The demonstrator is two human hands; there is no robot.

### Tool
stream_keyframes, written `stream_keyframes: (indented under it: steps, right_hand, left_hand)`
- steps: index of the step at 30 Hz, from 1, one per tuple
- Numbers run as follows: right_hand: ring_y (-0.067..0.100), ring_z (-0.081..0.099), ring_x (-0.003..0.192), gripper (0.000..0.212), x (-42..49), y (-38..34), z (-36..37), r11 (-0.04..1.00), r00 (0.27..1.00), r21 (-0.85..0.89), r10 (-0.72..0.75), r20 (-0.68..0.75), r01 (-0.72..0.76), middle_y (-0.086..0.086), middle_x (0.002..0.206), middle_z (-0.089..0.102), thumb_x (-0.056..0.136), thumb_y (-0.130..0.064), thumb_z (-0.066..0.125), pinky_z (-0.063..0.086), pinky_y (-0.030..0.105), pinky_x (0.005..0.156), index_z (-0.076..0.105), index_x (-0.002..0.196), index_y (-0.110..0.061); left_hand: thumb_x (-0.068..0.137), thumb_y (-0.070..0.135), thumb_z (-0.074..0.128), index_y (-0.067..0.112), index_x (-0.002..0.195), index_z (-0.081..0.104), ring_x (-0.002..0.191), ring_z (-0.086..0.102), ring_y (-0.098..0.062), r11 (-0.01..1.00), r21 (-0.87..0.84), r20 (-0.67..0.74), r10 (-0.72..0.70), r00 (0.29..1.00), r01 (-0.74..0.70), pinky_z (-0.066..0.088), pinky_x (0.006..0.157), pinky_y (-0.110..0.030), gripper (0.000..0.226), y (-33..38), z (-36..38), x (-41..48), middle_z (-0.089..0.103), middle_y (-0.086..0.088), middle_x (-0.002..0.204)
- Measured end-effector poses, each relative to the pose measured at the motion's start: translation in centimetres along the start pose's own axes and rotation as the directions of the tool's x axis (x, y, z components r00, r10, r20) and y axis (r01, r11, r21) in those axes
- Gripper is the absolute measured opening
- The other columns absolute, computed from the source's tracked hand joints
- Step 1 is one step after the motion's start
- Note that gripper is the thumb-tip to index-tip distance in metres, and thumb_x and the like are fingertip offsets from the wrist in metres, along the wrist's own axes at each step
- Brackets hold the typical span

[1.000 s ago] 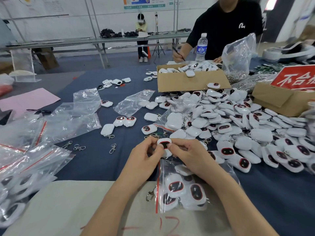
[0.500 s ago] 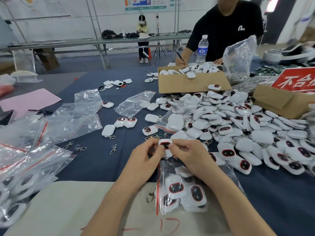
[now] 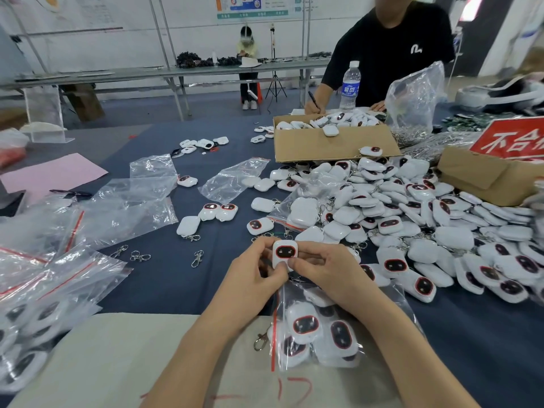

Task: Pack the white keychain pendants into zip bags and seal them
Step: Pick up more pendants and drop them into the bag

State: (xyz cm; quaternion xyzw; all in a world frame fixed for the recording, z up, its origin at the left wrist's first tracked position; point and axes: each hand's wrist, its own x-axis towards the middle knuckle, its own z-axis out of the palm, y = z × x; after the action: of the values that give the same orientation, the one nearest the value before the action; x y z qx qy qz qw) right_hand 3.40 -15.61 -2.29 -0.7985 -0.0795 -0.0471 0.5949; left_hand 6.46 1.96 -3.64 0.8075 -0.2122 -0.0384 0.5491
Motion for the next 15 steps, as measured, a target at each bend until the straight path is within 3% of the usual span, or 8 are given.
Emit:
stream_keyframes:
  steps: [11,15]
  right_hand:
    - [-0.003,0.072,0.088,0.032,0.15,0.24,0.05,1.000,1.000,0.007,0.004,-0.011,-0.004,-0.021,0.090,0.077,0.091,-0.013,0.073,0.052,0.009,0.078,0.071,0.096,-0.044]
    - [-0.003,0.072,0.090,0.030,0.18,0.27,-0.02,1.000,1.000,-0.002,0.008,-0.013,-0.008,-0.020,0.092,0.077,0.091,-0.013,0.072,0.052,0.011,0.081,0.071,0.097,-0.042]
  left_hand:
    - [0.093,0.021,0.064,0.043,0.108,0.063,0.087,0.064,-0.028,1.000,0.001,0.003,0.005,1.000,-0.005,0.055,0.083,-0.048,0.026,0.09,-0.05,0.02,0.072,0.005,0.097]
    - [0.094,0.022,0.066,0.046,0.108,0.062,0.084,0.065,-0.022,1.000,-0.010,-0.021,0.008,1.000,-0.008,0.057,0.078,-0.033,0.028,0.00,0.07,0.04,0.072,0.009,0.095]
